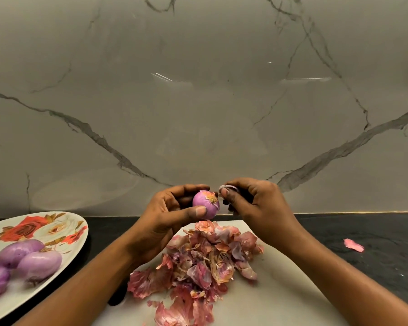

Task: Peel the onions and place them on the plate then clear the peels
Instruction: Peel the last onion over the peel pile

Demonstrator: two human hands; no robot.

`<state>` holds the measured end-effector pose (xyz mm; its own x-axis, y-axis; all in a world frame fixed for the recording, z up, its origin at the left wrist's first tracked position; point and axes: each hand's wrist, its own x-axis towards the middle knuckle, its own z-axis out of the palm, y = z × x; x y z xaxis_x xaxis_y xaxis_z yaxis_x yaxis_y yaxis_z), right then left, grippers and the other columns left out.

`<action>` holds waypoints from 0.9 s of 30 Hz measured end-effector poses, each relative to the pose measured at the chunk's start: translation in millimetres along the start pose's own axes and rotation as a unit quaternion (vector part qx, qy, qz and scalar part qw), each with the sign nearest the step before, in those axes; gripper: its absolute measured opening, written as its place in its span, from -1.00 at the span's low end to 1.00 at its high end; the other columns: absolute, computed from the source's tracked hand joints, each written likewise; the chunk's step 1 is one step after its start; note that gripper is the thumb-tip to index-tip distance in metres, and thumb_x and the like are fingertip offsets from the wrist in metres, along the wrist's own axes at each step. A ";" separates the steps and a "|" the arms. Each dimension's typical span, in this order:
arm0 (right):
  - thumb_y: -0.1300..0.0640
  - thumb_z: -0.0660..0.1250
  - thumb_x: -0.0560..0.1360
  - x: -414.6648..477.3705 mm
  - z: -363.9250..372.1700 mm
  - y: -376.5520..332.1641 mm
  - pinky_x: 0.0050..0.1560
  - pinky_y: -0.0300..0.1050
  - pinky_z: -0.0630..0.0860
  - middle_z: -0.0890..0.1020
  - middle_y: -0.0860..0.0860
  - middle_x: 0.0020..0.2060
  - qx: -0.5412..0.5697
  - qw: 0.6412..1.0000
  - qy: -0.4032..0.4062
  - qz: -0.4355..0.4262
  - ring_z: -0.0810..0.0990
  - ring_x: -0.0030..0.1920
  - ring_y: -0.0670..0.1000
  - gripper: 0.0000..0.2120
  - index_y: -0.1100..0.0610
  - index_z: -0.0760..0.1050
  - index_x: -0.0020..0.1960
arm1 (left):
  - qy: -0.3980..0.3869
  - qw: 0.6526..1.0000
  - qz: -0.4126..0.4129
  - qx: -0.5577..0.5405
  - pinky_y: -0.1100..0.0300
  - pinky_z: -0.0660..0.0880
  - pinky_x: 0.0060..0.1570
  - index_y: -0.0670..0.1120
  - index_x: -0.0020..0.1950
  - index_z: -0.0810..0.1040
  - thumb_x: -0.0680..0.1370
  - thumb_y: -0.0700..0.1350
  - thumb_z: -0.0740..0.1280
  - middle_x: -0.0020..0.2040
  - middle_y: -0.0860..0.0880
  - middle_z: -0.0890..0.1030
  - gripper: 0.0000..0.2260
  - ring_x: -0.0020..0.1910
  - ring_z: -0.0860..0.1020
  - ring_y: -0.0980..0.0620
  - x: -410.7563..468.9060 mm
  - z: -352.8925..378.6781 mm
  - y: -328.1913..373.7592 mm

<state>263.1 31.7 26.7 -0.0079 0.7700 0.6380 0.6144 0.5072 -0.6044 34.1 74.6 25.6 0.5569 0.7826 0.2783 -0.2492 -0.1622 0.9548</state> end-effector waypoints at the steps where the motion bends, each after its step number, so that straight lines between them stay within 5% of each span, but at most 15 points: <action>1: 0.13 0.41 0.64 0.6 -1.3 -0.6 -0.14 -0.22 0.67 0.72 -0.12 -0.16 0.003 1.000 0.001 0.010 0.70 -0.14 -0.14 -0.84 0.10 0.70 0.18 | 0.003 1.000 0.005 -0.003 0.07 0.65 0.20 -0.18 0.40 0.55 0.44 -0.26 0.51 0.27 -0.22 0.68 -0.48 0.26 0.66 -0.24 0.6 -1.1 0.3; 9: 0.15 0.43 0.61 -1.8 -6.4 -7.2 -0.24 -0.17 0.67 0.74 -0.06 -0.26 0.014 0.997 -0.068 0.026 0.72 -0.23 -0.03 -0.89 0.10 0.75 0.01 | 0.035 0.998 0.032 0.028 0.09 0.67 0.11 -0.12 0.33 0.61 0.37 -0.31 0.55 0.23 -0.17 0.70 -0.48 0.21 0.68 -0.19 2.6 -4.4 1.6; 14: -0.06 0.48 0.58 -2.4 -6.2 -10.7 -0.16 -0.14 0.70 0.77 -0.09 -0.15 0.011 0.996 -0.089 -0.004 0.75 -0.15 -0.10 -0.76 0.08 0.76 0.11 | 0.041 0.998 0.030 0.037 0.07 0.66 0.10 -0.02 0.24 0.72 0.28 -0.18 0.65 0.23 -0.14 0.70 -0.48 0.21 0.68 -0.17 1.6 -4.3 3.6; 17: -0.19 0.51 0.48 -3.5 -7.3 -12.9 -0.08 -0.21 0.69 0.77 -0.12 -0.05 0.043 0.995 -0.083 -0.018 0.75 -0.05 -0.16 -0.60 0.02 0.70 0.21 | 0.029 0.997 0.034 0.062 0.08 0.65 0.14 -0.05 0.27 0.71 0.33 -0.27 0.66 0.24 -0.13 0.71 -0.48 0.25 0.67 -0.14 0.7 -3.2 2.5; 22: -0.10 0.53 0.47 -5.2 -3.6 -12.1 0.07 -0.20 0.69 0.77 -0.14 0.01 0.055 0.995 -0.081 -0.027 0.74 0.02 -0.22 -0.62 0.03 0.71 0.23 | 0.017 0.995 0.031 0.092 0.10 0.66 0.12 -0.14 0.32 0.66 0.34 -0.34 0.57 0.22 -0.11 0.73 -0.46 0.25 0.68 -0.10 -1.0 0.0 1.0; 27: -0.05 0.45 0.58 -4.0 -4.7 -11.3 -0.02 -0.01 0.73 0.79 -0.09 -0.03 0.056 0.993 -0.096 -0.032 0.77 -0.05 -0.09 -0.67 0.07 0.70 0.27 | 0.026 0.994 0.031 0.100 0.08 0.67 0.10 -0.16 0.26 0.70 0.32 -0.28 0.60 0.17 -0.13 0.74 -0.51 0.19 0.71 -0.14 -0.2 -2.6 1.9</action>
<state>259.9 21.1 33.2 -0.2012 0.7891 0.5804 0.5163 0.5890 -0.6217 31.5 75.7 27.0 0.5022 0.7963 0.3370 -0.1162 -0.3241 0.9389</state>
